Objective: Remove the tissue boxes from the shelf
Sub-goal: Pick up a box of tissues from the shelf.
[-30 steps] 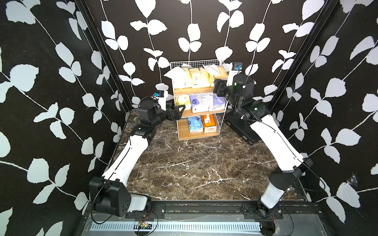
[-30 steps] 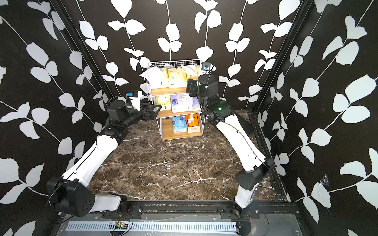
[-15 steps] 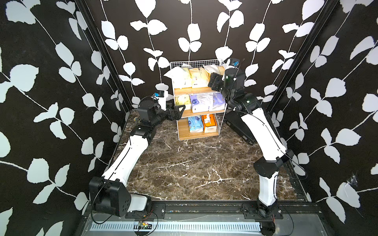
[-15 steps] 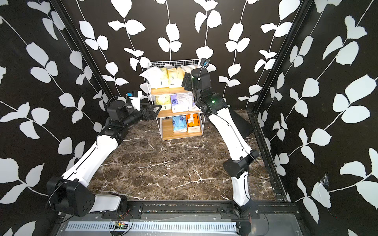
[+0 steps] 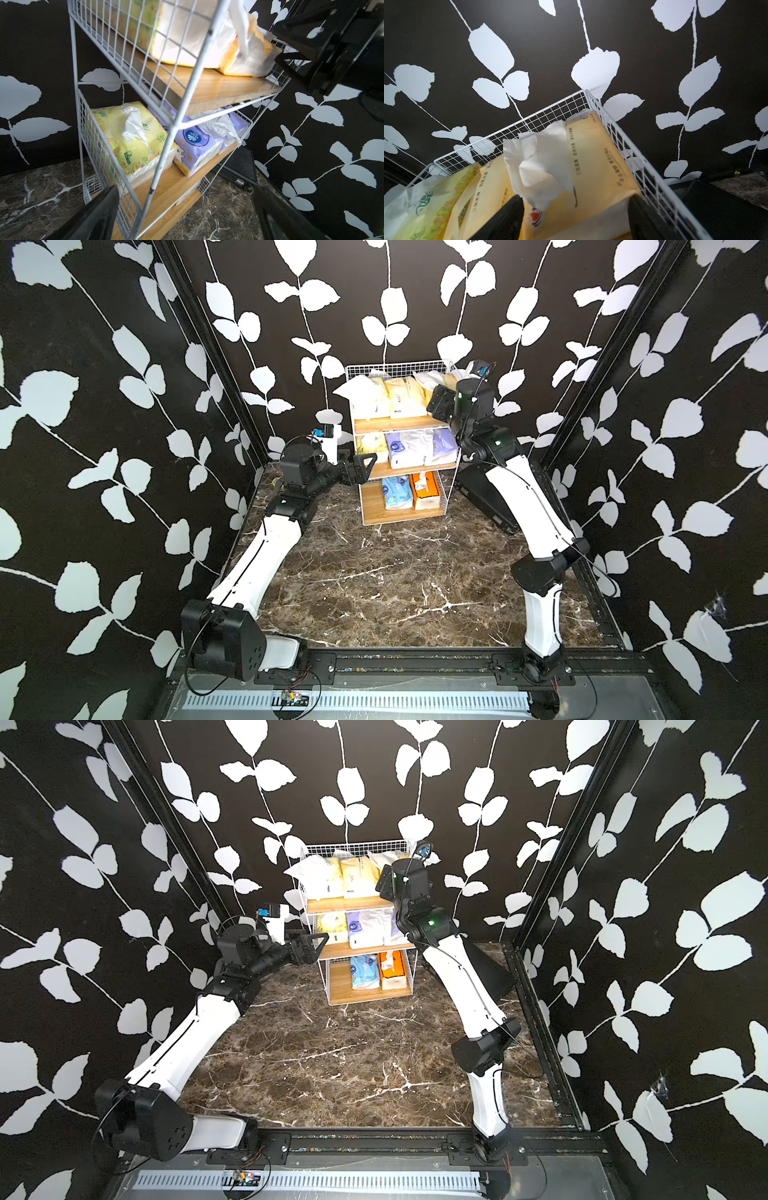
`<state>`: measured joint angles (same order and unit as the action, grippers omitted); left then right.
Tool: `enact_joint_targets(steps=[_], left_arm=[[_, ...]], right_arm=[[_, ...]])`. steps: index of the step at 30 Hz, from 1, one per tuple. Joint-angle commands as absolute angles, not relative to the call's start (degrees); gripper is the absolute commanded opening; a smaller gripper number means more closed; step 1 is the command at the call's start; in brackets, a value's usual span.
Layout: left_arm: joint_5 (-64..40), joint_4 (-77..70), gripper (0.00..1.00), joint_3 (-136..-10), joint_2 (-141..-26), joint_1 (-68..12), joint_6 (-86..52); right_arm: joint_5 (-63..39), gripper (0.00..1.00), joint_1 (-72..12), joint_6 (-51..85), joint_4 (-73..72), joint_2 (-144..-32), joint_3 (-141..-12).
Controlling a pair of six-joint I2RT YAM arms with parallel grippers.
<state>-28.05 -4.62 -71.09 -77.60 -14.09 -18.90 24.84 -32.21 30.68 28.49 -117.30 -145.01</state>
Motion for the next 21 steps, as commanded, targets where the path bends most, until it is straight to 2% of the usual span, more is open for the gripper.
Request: enact_joint_targets(steps=[1,7,10,13,17,21], left_arm=[[-28.8,-6.3,0.99,-70.3,-76.3,-13.9,-19.1],[-28.7,-6.1,0.99,-70.4,-76.3,-13.8,-18.8],[-28.7,-6.1,0.99,-70.3,-76.2,-13.9,-18.7],[-28.6,-6.0,0.99,-70.3,-76.2,-13.9,-18.7],[-28.7,-6.0,0.99,-70.3,-76.2,-13.9,-18.9],[-28.7,-6.0,0.99,-70.4,-76.1,-13.9,-19.0]], right_arm=[[25.2,0.79,-31.6,31.5,23.7,-118.5,-144.3],[24.3,0.76,-31.5,32.2,22.4,-120.4,-144.7],[24.0,0.71,-31.5,32.3,22.0,-121.1,-144.6],[24.0,0.60,-31.5,32.1,21.6,-121.4,-144.5],[23.6,0.37,-31.5,31.5,20.4,-121.0,-144.2],[22.8,0.06,-31.5,30.6,19.1,-120.2,-143.8]])
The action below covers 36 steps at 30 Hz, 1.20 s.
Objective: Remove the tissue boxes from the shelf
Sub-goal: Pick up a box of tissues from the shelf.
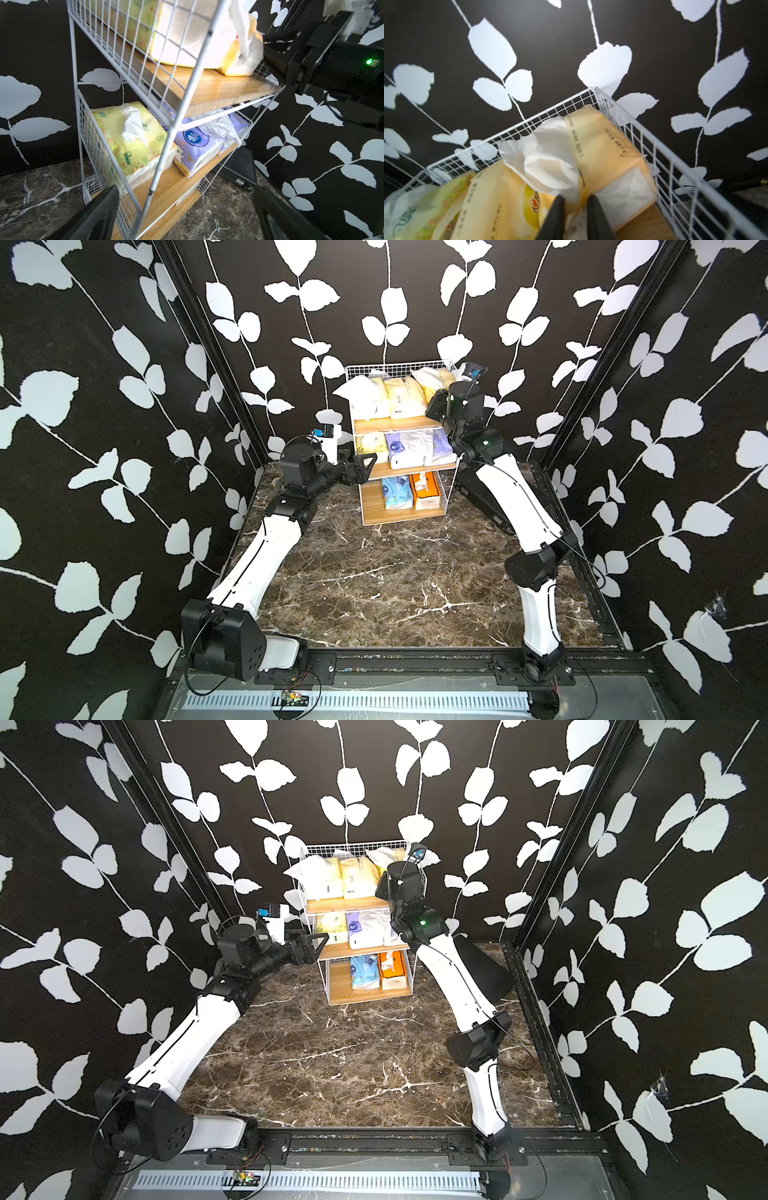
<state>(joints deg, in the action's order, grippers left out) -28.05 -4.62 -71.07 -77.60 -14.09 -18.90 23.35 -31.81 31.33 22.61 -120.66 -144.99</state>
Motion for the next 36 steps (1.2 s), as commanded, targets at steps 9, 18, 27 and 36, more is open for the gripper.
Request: enact_joint_targets(steps=[9,18,27,36], left_arm=[[-28.3,-5.6,0.99,-70.6,-76.4,-13.9,-18.4],[-27.6,-4.8,0.99,-70.7,-76.0,-13.9,-17.1],[-26.7,-4.2,0.99,-70.7,-75.8,-13.4,-16.1],[-25.5,-3.9,0.99,-70.6,-73.6,-10.6,-15.6]], right_arm=[[19.6,0.00,-31.6,29.1,15.9,-115.0,-140.2],[14.8,0.00,-31.6,27.7,11.1,-108.5,-136.5],[10.7,0.00,-31.6,26.3,10.5,-101.0,-130.1],[2.0,0.00,-31.7,25.8,8.9,-84.1,-110.3]])
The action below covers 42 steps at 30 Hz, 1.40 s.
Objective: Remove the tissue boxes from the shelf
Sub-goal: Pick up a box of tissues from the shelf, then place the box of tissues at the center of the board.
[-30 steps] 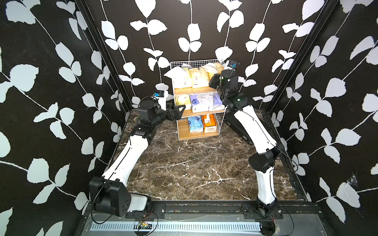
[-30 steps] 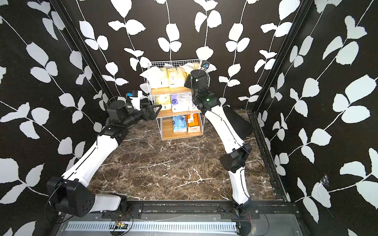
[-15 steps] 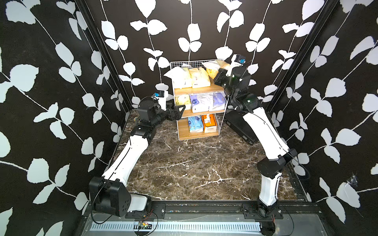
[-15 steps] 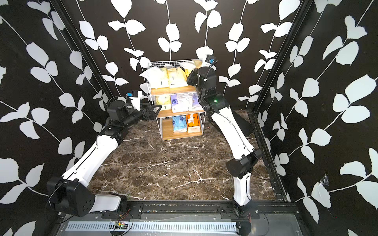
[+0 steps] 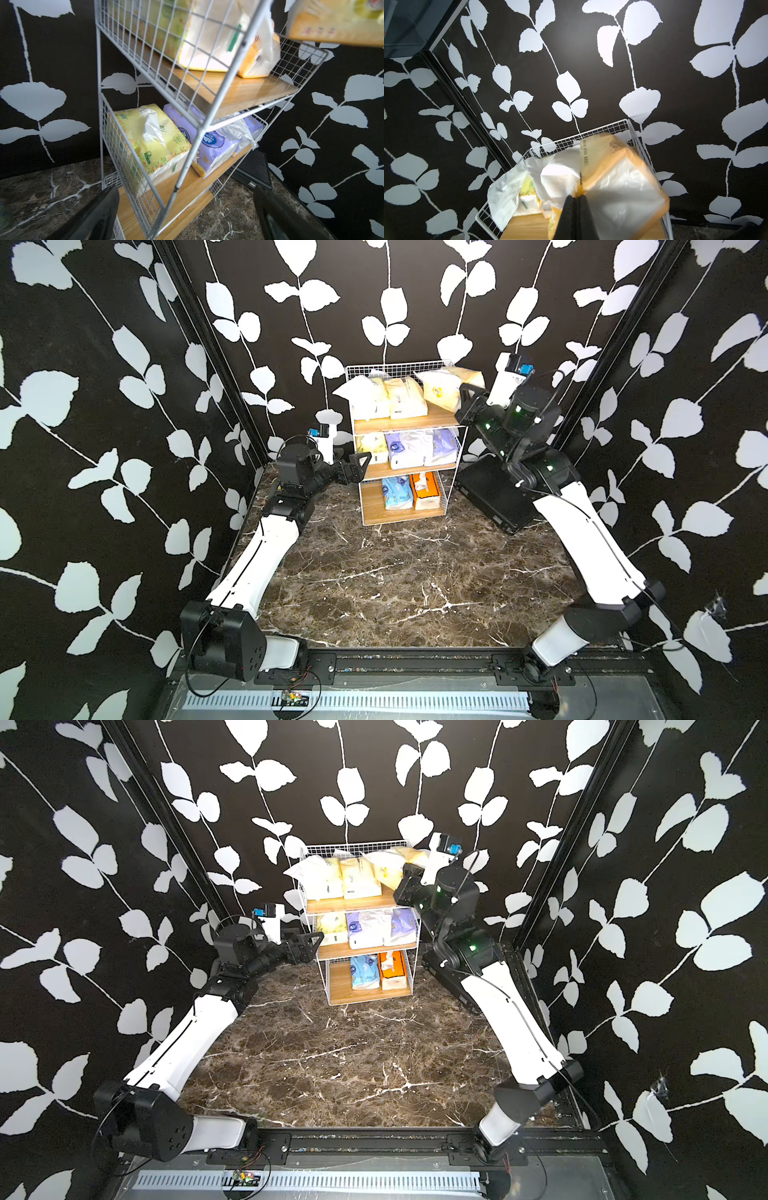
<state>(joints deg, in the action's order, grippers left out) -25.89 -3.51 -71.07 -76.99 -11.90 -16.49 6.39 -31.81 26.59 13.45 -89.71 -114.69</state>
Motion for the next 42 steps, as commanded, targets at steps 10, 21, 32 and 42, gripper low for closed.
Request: enact_joint_targets(steps=[10,21,32,42], left_arm=[[-16.8,9.3,0.99,-73.4,-65.2,-11.1,-13.6],[-9.0,13.6,0.99,-54.0,-36.1,-15.2,-24.6],[-10.8,17.4,0.93,-41.3,-25.8,-15.6,-27.6],[-2.1,12.9,0.95,-32.6,-30.7,-26.9,-27.8]], right_arm=[[-7.7,0.00,-31.6,27.7,7.2,-64.9,-85.6],[-16.0,0.00,-38.8,31.5,-13.3,-60.6,-50.5],[-14.2,0.00,-46.9,30.3,-37.2,-68.8,-26.9],[-8.8,0.00,-47.6,28.7,-35.3,-69.8,-17.1]])
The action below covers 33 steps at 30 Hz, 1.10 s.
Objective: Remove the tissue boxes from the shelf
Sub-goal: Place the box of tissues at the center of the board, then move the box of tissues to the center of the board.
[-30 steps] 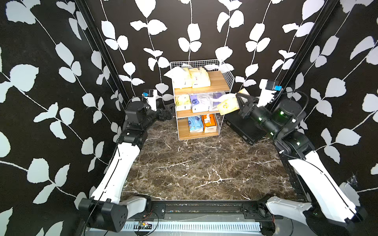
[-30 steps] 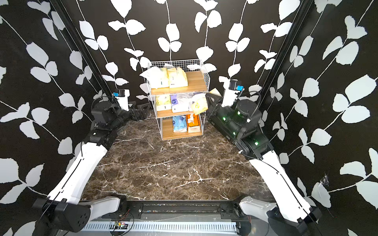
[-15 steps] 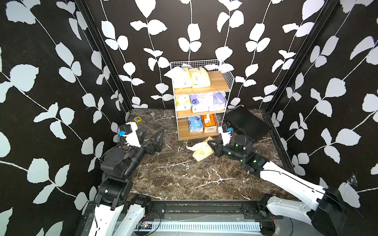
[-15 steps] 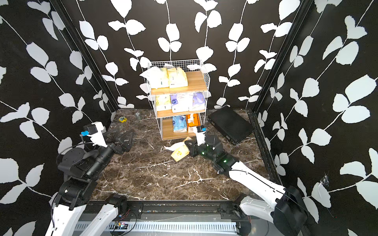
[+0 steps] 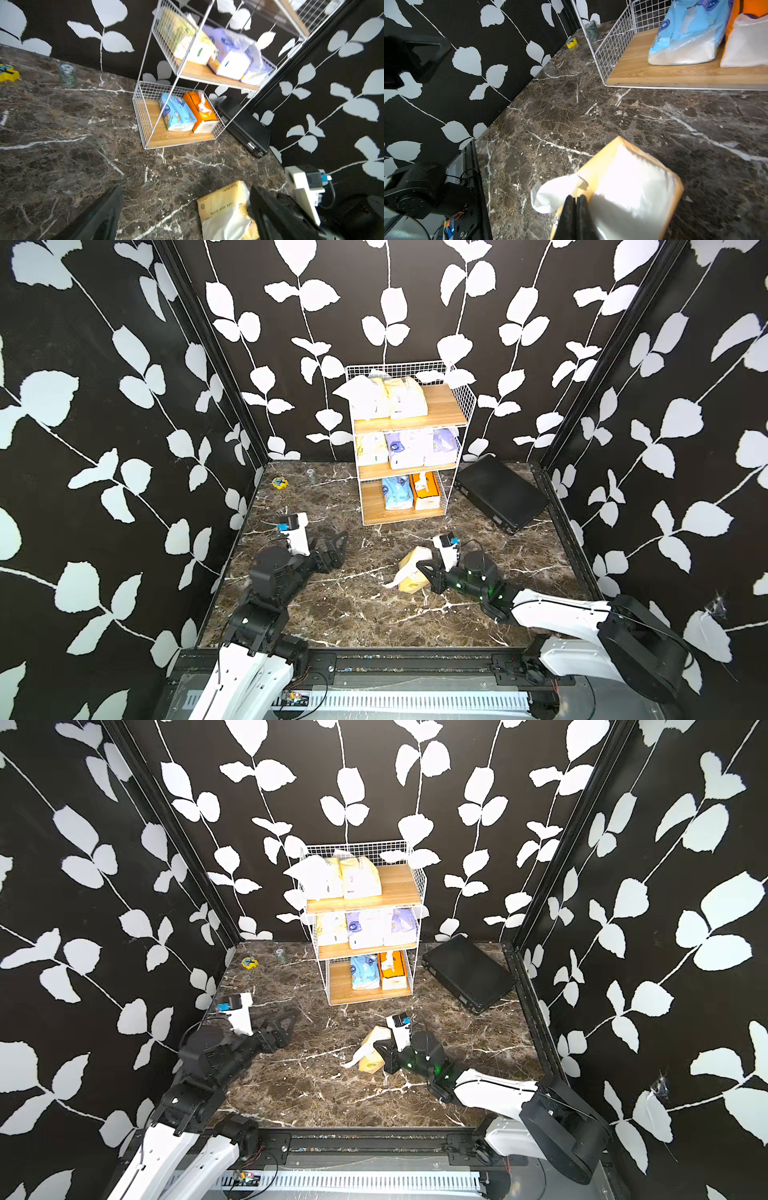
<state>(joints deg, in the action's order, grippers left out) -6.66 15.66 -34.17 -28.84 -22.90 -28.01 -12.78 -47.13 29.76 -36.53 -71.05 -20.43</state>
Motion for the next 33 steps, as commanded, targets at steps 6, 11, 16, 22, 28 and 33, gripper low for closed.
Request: enact_joint_targets(steps=[6,11,16,22,28,33], left_arm=[[8.0,4.1,0.96,-28.9,-38.2,-39.2,-28.4],[9.3,-6.7,0.97,-24.3,-44.7,-43.3,-32.5],[7.1,-15.5,0.99,-23.0,-52.5,-44.5,-34.6],[5.9,-23.8,0.99,-22.4,-61.6,-44.7,-36.3],[10.9,-20.9,0.99,-22.0,-60.2,-44.7,-36.1],[16.2,-12.8,0.99,-21.4,-53.6,-44.5,-35.1]], right_arm=[[2.2,0.31,-47.6,28.2,-19.5,-60.0,-14.2],[10.1,0.68,-47.6,31.0,-3.7,-50.3,-16.0],[9.6,0.67,-45.7,38.9,8.7,-47.1,-19.5],[4.6,0.65,-44.1,38.6,4.8,-60.1,-24.2],[-0.5,0.63,-43.9,36.3,-3.0,-75.7,-33.2],[-6.2,0.62,-44.3,36.4,-7.7,-86.8,-40.7]])
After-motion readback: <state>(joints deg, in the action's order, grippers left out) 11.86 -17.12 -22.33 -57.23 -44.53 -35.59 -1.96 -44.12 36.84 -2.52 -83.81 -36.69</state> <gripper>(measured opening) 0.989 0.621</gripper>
